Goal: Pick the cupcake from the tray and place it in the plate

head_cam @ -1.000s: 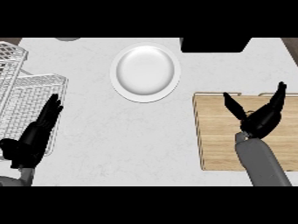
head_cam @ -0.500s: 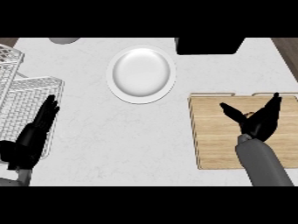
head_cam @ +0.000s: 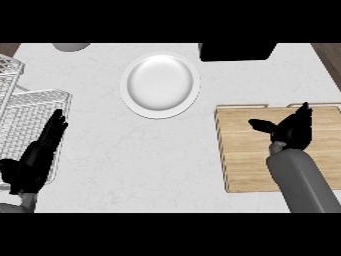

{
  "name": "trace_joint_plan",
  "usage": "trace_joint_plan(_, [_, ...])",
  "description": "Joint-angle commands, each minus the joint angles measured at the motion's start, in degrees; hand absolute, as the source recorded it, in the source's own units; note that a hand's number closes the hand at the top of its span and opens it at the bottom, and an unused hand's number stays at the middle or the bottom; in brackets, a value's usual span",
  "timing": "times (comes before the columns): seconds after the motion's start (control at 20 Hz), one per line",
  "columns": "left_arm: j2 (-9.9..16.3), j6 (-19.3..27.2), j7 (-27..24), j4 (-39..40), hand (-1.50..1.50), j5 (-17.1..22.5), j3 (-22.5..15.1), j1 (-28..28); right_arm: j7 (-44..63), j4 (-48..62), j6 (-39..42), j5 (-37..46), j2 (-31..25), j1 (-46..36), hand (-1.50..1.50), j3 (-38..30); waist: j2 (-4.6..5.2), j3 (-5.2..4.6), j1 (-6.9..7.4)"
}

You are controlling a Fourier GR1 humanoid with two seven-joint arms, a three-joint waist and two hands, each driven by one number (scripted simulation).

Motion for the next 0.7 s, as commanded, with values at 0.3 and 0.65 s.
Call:
trace_joint_plan(0.3, [-2.03,-0.82,-2.33,1.29,0.00,-1.36,-0.21,1.49,20.30,-16.26,20.82,5.16,0.12,4.41,-1.50,1.40,0.85,0.19,1.07])
trace_joint_plan(0.65, [-3.66,-1.31,-3.12,5.35,0.00,-3.37,0.54,-2.01,16.62,-20.29,22.26,3.92,0.01,10.58,-1.50,-1.56,1.34,0.28,1.55])
